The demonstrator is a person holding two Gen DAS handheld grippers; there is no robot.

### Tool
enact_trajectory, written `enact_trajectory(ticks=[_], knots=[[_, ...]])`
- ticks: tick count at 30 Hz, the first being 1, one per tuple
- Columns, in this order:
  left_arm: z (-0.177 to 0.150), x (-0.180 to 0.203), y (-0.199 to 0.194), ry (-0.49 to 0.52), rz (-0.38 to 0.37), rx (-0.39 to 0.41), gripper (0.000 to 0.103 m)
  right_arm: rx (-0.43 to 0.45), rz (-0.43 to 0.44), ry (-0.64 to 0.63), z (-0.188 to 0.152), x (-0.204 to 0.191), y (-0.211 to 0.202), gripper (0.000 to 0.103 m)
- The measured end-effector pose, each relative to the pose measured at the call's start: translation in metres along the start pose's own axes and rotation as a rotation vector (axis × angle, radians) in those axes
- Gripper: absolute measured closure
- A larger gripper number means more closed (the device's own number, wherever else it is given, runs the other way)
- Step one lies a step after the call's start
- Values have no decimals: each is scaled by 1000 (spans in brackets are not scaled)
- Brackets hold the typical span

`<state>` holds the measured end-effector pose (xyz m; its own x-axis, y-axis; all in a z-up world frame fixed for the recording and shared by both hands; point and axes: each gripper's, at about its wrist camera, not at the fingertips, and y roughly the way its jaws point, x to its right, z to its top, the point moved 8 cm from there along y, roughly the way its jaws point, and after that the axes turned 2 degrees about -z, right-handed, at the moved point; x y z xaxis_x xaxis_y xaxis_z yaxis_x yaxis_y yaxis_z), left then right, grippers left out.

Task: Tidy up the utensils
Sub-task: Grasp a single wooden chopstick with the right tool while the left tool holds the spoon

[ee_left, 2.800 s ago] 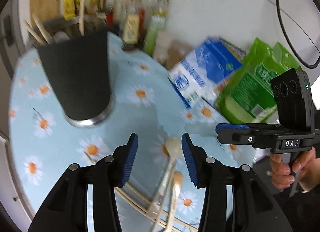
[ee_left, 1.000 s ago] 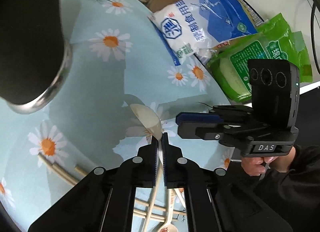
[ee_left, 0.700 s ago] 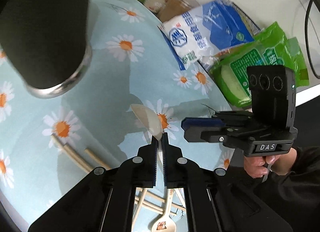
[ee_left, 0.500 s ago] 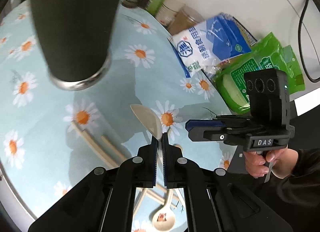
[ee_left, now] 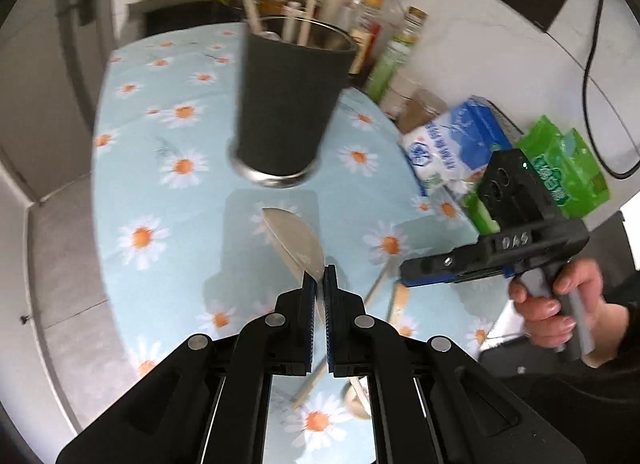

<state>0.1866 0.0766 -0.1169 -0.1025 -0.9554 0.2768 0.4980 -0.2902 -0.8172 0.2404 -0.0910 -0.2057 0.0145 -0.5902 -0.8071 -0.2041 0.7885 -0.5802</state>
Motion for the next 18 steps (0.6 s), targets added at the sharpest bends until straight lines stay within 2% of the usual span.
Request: enact_trajectory(ticks=[7, 10, 13, 18], knots=[[-19, -11, -8, 2, 34, 19, 100, -39, -108, 139, -1, 8, 17, 67], [-22, -15, -12, 11, 37, 48, 100, -46, -94, 197, 2, 1, 25, 67], [-25, -24, -17, 19, 32, 73, 100, -7, -169, 199, 7, -4, 25, 67], [-24, -38, -30, 52, 14, 116, 100, -25, -278, 309, 2, 4, 37, 67]])
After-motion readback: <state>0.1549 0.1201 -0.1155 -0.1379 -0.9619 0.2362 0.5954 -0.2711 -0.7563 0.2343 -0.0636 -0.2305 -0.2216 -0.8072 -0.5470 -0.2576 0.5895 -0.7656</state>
